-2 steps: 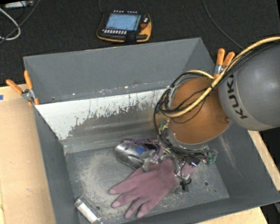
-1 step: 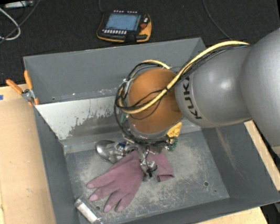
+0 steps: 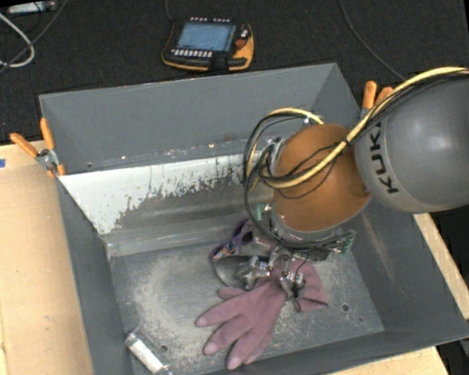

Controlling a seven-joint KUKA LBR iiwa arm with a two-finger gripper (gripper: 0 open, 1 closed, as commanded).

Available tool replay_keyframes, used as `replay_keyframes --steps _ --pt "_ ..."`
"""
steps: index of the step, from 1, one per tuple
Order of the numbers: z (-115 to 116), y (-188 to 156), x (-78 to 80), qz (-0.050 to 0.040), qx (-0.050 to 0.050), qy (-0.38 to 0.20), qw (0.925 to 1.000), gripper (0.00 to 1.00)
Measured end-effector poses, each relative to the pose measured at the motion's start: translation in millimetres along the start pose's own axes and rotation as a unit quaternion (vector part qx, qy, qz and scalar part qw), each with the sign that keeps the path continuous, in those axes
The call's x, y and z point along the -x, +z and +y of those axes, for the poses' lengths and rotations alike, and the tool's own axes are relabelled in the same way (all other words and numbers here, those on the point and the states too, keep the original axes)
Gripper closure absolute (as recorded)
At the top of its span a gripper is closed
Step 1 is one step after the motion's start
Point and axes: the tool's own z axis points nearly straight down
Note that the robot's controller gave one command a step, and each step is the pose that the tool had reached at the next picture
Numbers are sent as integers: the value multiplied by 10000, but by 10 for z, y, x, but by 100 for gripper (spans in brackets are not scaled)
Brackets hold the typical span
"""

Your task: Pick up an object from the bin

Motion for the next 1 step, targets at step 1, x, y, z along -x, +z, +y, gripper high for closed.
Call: replay_keyframes --steps 1 --pt "0 -2 0 1 2 5 10000 100"
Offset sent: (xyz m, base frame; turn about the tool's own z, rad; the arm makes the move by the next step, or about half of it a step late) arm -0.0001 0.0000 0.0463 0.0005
